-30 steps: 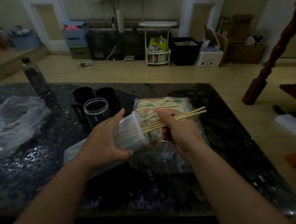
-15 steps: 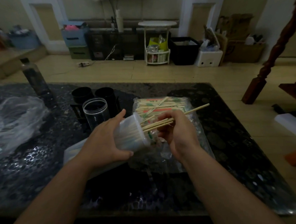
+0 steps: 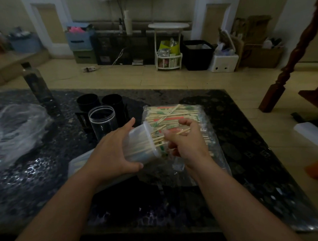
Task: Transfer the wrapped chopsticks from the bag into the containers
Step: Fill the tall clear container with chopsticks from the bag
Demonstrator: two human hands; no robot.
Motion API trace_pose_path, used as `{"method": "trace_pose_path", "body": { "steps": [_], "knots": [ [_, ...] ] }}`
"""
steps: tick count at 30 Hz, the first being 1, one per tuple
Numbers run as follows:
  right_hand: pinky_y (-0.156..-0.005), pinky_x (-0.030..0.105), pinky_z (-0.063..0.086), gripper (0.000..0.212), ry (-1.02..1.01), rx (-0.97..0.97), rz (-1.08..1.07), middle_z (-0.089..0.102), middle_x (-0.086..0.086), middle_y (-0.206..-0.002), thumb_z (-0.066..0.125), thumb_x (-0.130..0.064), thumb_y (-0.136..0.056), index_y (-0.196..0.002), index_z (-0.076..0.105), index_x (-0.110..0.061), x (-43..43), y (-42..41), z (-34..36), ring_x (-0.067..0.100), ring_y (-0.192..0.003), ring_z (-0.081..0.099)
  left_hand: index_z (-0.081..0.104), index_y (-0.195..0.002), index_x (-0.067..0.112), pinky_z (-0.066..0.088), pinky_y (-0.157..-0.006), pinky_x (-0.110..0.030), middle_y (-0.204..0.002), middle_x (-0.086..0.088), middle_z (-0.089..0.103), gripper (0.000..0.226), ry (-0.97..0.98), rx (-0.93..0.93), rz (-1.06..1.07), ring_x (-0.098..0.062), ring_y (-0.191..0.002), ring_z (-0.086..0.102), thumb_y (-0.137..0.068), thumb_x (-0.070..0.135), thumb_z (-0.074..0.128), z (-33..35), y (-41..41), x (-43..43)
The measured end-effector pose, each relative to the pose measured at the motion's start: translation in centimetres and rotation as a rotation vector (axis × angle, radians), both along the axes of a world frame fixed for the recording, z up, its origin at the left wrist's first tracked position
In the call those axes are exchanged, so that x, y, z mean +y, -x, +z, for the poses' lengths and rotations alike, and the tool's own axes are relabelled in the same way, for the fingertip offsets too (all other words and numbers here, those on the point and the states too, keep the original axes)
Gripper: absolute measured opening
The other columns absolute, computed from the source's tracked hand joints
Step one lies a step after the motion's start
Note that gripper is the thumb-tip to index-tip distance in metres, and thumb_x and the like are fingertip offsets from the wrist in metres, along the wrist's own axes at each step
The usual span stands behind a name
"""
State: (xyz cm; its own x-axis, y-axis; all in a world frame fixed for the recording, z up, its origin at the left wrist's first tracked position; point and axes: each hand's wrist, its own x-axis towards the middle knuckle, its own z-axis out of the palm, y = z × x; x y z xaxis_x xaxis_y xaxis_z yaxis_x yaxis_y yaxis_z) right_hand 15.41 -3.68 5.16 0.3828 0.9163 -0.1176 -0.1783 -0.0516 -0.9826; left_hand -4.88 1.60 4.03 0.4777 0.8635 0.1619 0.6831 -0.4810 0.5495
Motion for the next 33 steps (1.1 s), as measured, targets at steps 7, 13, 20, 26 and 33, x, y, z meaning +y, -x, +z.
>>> {"method": "trace_pose_path", "body": {
  "steps": [7, 13, 20, 26, 33],
  "knots": [
    [-0.084, 0.045, 0.055, 0.030, -0.059, -0.318, -0.158, 0.072, -0.001, -0.087, 0.052, -0.037, -0.089, -0.093, 0.072, -0.015, 0.5, -0.1, -0.5, 0.021, -0.087, 0.066, 0.012, -0.150, 0.047, 0.036, -0.102, -0.032, -0.144, 0.010, 0.042, 0.122, 0.015, -0.014, 0.011, -0.013, -0.128, 0.042, -0.044, 0.063, 0.072, -0.2, 0.2, 0.1],
    [-0.097, 0.035, 0.050, 0.032, -0.079, -0.336, 0.047, 0.069, -0.012, -0.113, 0.050, -0.033, -0.092, -0.113, 0.072, -0.024, 0.2, 1.3, -1.2, 0.008, -0.108, 0.061, 0.014, -0.151, 0.044, 0.038, -0.100, -0.032, -0.140, 0.008, 0.046, 0.122, 0.020, -0.015, -0.002, -0.012, -0.124, 0.044, -0.045, 0.060, 0.071, -0.1, 0.1, 0.1],
    [-0.088, 0.029, 0.050, 0.032, -0.149, -0.524, 0.316, 0.064, -0.028, -0.095, 0.048, -0.025, -0.091, -0.108, 0.075, -0.028, 0.0, 0.5, -1.3, -0.002, -0.096, 0.060, 0.013, -0.151, 0.045, 0.040, -0.100, -0.036, -0.142, 0.012, 0.044, 0.121, 0.023, -0.029, 0.014, -0.013, -0.125, 0.045, -0.045, 0.059, 0.070, 0.0, 0.4, 0.3],
    [-0.076, 0.030, 0.049, 0.021, -0.001, -0.579, -0.090, 0.067, -0.008, -0.087, 0.050, -0.025, -0.095, -0.081, 0.066, -0.022, 0.7, -1.6, -1.3, 0.011, -0.085, 0.061, 0.015, -0.150, 0.044, 0.038, -0.099, -0.032, -0.141, 0.009, 0.045, 0.123, -0.007, -0.082, 0.044, -0.014, -0.126, 0.045, -0.043, 0.063, 0.071, 0.2, 0.5, 0.0],
    [-0.078, 0.042, 0.055, 0.024, 0.259, 0.243, 0.182, 0.072, 0.008, -0.073, 0.048, -0.023, -0.096, -0.091, 0.069, -0.011, 0.3, -0.4, -1.6, 0.023, -0.068, 0.065, 0.016, -0.152, 0.037, 0.030, -0.108, -0.031, -0.151, 0.008, 0.032, 0.121, 0.005, -0.020, 0.015, -0.013, -0.135, 0.033, -0.046, 0.068, 0.065, 0.5, 0.4, 0.2]
  ]
}}
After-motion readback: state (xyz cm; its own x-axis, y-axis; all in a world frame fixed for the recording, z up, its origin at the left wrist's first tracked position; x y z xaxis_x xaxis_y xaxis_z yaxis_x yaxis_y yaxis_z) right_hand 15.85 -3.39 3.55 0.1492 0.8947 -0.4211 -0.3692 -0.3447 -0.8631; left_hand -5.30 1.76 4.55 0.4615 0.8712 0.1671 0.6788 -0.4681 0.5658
